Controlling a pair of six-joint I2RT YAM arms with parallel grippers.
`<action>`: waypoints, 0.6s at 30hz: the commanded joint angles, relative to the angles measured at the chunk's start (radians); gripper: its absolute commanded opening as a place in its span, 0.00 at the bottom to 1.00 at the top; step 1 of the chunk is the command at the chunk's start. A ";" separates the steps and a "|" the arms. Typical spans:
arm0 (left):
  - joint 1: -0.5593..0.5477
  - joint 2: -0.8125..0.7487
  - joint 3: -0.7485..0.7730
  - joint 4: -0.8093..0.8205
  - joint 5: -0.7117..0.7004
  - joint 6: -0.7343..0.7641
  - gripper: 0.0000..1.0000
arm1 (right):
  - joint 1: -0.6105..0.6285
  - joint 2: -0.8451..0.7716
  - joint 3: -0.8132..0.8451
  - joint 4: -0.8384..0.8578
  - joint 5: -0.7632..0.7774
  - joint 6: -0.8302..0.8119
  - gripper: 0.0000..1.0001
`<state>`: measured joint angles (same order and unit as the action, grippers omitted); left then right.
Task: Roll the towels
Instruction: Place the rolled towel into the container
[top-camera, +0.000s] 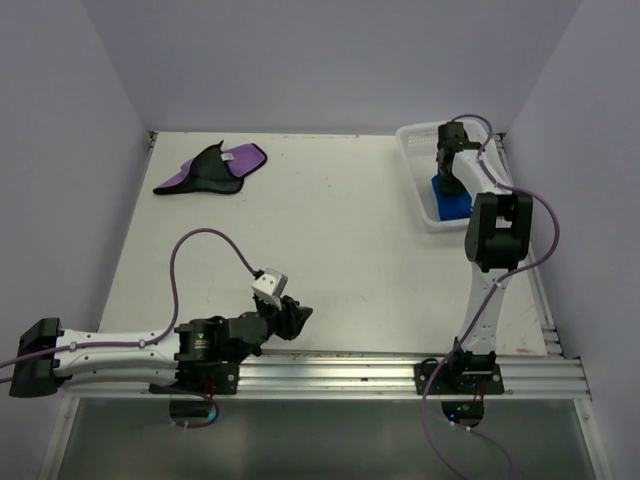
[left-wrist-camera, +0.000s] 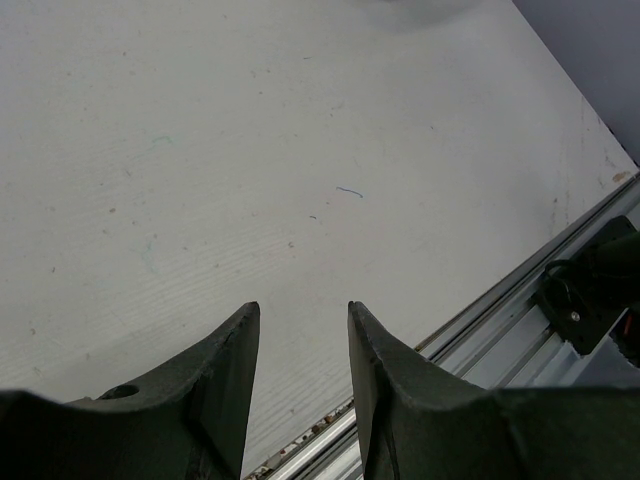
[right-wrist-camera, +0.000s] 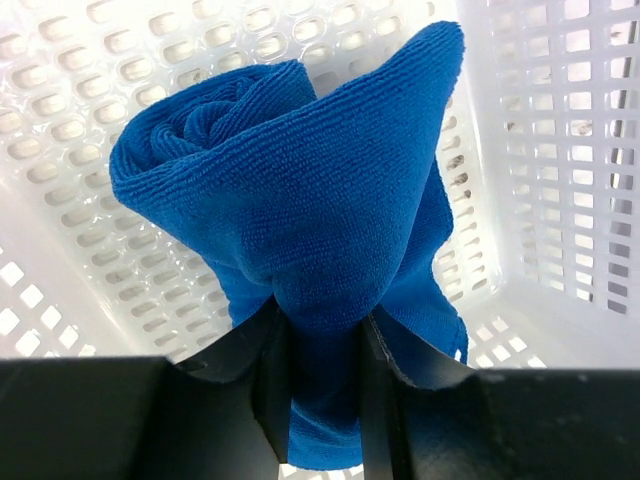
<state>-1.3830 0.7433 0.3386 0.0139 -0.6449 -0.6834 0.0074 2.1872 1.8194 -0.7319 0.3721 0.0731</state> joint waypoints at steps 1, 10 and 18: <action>0.004 0.002 0.019 0.055 0.001 0.031 0.44 | -0.004 -0.003 0.038 -0.024 0.080 0.017 0.26; 0.002 0.002 0.019 0.055 -0.001 0.035 0.45 | -0.040 -0.018 0.035 -0.015 0.151 0.050 0.21; 0.004 0.008 0.019 0.061 -0.002 0.036 0.45 | -0.078 -0.029 0.037 -0.003 0.200 0.057 0.21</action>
<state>-1.3830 0.7479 0.3386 0.0223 -0.6426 -0.6788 -0.0559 2.1872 1.8229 -0.7399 0.5076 0.1158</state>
